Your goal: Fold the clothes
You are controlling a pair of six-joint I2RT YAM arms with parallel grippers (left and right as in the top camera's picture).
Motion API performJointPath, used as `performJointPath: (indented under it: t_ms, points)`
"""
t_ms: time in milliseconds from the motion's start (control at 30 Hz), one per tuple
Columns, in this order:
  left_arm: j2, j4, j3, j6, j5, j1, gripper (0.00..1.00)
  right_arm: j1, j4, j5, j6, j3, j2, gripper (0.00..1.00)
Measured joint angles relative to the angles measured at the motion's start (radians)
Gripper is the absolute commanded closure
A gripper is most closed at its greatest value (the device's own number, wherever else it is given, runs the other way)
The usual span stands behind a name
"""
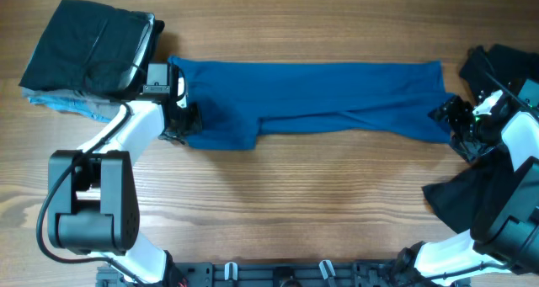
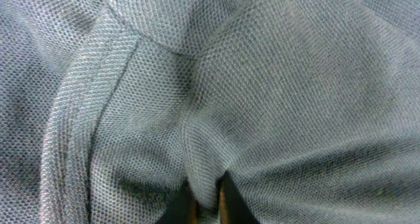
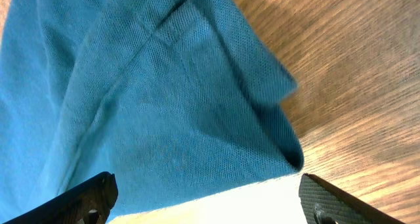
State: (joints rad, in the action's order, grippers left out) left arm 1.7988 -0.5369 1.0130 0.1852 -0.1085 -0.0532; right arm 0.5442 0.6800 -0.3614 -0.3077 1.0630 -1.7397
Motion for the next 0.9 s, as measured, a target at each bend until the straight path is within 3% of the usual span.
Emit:
performJointPath:
  t_ms: [200, 233, 267, 300, 333, 367, 400, 433, 467, 600, 633, 667, 700, 733, 900]
  points:
    - [0.002, -0.035, 0.007, 0.000, -0.026, 0.047, 0.96, -0.015, -0.092, -0.001, 0.000, -0.045, -0.032, 0.06]
    - [0.002, -0.039, 0.007, 0.000, -0.030, 0.058, 0.94, -0.026, -0.109, -0.001, 0.000, -0.048, -0.043, 0.06]
    - [0.002, -0.042, 0.007, 0.000, -0.032, 0.067, 0.85, -0.038, -0.130, -0.001, 0.000, -0.051, -0.054, 0.07]
    - [0.002, -0.043, 0.007, 0.000, -0.032, 0.072, 0.80, -0.051, -0.158, -0.002, 0.000, -0.052, -0.057, 0.12]
    - [0.002, -0.043, 0.007, -0.002, -0.033, 0.073, 0.75, -0.060, -0.178, -0.002, 0.000, -0.051, -0.062, 0.22]
    - [0.002, -0.043, 0.008, 0.001, -0.032, 0.074, 0.71, -0.072, -0.206, -0.003, -0.001, -0.051, -0.069, 0.39]
    - [0.002, -0.043, 0.008, 0.007, -0.032, 0.074, 0.69, -0.084, -0.219, -0.004, 0.005, -0.049, -0.077, 0.71]
    - [0.002, -0.043, 0.008, 0.008, -0.035, 0.074, 0.68, -0.093, -0.227, -0.004, 0.007, -0.045, -0.085, 0.89]
    - [0.002, -0.043, 0.010, 0.007, -0.037, 0.074, 0.67, -0.099, -0.225, -0.003, 0.008, -0.045, -0.095, 0.96]
    - [0.002, -0.043, 0.013, 0.007, -0.043, 0.074, 0.56, -0.101, -0.102, 0.050, -0.060, -0.036, -0.105, 0.96]
    - [0.002, -0.046, 0.014, 0.006, -0.043, 0.074, 0.50, -0.099, -0.065, 0.070, -0.075, -0.032, -0.101, 0.88]
    - [0.002, -0.050, 0.019, 0.008, -0.042, 0.074, 0.42, -0.097, -0.044, 0.083, -0.086, -0.032, -0.097, 0.59]
    - [0.002, -0.055, 0.024, 0.007, -0.042, 0.076, 0.38, -0.091, -0.020, 0.111, -0.091, -0.032, -0.090, 0.47]
    - [0.002, -0.062, 0.031, 0.010, -0.041, 0.077, 0.37, -0.085, -0.021, 0.117, -0.084, -0.032, -0.087, 0.41]
    - [0.005, -0.129, 0.088, 0.007, -0.055, 0.090, 0.31, -0.072, -0.021, 0.133, -0.010, -0.026, -0.037, 0.41]
